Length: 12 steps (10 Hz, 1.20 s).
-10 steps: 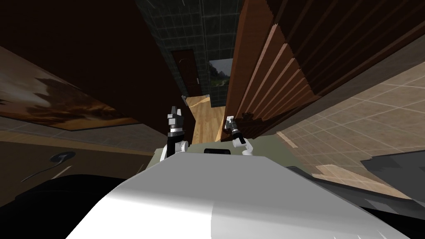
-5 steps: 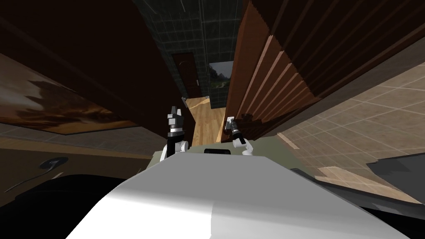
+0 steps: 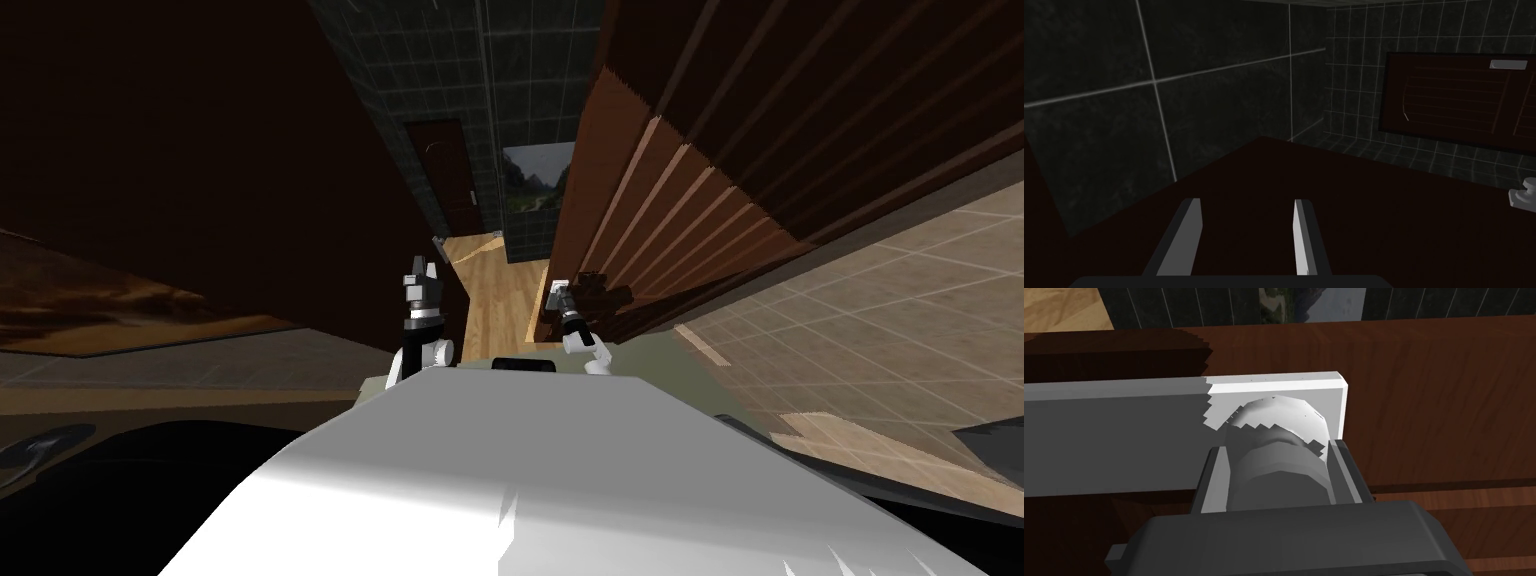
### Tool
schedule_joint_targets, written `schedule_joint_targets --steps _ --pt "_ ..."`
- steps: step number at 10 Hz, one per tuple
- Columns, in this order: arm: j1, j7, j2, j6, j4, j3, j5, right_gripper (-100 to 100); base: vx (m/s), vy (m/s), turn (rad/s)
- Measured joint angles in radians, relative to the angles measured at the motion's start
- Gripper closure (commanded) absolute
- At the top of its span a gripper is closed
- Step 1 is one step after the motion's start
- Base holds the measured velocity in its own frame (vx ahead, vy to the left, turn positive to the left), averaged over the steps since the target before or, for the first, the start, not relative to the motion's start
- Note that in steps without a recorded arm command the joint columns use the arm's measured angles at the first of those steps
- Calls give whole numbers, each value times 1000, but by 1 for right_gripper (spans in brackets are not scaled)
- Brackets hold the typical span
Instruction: Push the door open
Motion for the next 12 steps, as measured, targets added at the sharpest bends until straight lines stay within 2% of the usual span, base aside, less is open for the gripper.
schedule_joint_targets --steps 4,8,9,12 --pt "-15 4 -6 1 17 -46 -8 100 141 84 -53" --pt "-13 18 7 12 10 -86 -8 100 116 74 -55" --pt "-25 18 4 6 29 -96 -11 100 127 86 -47" --pt "-24 22 4 4 31 -128 -15 100 117 87 -70"
